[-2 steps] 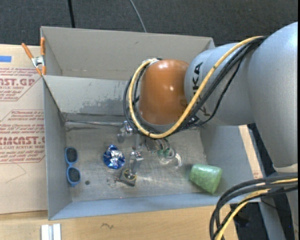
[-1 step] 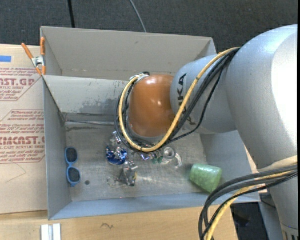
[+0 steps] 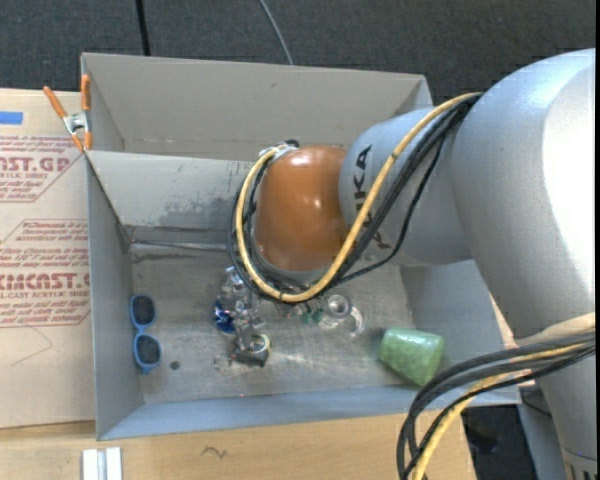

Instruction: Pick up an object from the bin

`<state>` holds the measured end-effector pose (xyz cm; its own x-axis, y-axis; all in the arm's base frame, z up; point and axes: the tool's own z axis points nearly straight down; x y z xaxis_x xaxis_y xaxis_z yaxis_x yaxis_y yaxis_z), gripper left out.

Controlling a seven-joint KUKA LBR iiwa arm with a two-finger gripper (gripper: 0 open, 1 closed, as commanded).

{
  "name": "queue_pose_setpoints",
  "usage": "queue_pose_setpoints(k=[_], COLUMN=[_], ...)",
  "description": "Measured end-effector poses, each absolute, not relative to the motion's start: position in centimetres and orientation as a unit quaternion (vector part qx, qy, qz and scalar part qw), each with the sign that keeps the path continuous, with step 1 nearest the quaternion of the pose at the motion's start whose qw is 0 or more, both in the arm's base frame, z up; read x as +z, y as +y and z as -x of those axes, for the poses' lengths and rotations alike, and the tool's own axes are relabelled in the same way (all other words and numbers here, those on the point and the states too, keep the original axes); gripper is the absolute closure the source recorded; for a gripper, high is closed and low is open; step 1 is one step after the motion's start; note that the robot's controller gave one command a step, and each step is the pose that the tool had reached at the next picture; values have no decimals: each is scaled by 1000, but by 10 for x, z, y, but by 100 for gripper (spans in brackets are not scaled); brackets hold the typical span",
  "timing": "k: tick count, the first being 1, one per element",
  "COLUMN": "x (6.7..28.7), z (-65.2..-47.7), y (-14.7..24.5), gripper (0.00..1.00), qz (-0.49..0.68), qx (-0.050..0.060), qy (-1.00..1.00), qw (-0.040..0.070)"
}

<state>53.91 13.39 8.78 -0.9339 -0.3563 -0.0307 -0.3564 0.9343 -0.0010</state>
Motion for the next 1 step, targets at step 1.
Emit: queue_pose_setpoints(k=[1], x=[236], z=[-543], y=[91], gripper=[100], qz=[266], qx=[-1], qy=[964], qw=[6])
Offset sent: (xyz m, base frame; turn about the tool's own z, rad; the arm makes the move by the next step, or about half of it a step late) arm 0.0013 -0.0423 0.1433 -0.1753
